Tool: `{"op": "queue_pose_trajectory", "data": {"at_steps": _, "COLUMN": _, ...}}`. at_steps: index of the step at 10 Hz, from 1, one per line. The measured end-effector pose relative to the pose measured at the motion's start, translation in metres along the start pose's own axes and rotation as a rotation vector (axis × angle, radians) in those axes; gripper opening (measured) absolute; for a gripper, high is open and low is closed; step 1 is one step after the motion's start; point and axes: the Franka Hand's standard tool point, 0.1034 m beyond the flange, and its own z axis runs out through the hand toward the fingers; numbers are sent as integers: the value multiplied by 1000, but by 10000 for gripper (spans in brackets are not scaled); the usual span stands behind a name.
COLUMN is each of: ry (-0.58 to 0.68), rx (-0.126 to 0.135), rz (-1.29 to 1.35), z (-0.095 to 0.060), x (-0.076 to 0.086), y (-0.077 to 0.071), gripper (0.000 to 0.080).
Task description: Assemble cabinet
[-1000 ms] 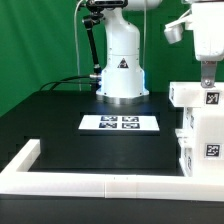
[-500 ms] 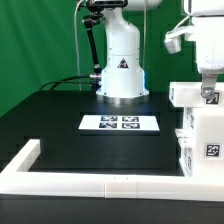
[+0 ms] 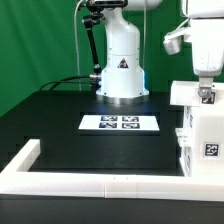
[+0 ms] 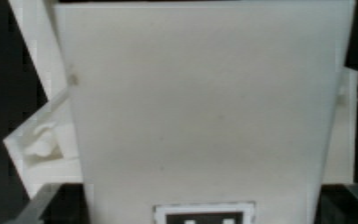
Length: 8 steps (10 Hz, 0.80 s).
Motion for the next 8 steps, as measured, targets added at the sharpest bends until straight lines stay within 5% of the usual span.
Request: {"op": "queue_pose_trajectory", "data": {"at_steps": 8, "ry": 26, "rx": 14, "rz": 743, "z": -1, "x": 0, "y": 2, "gripper": 557}}
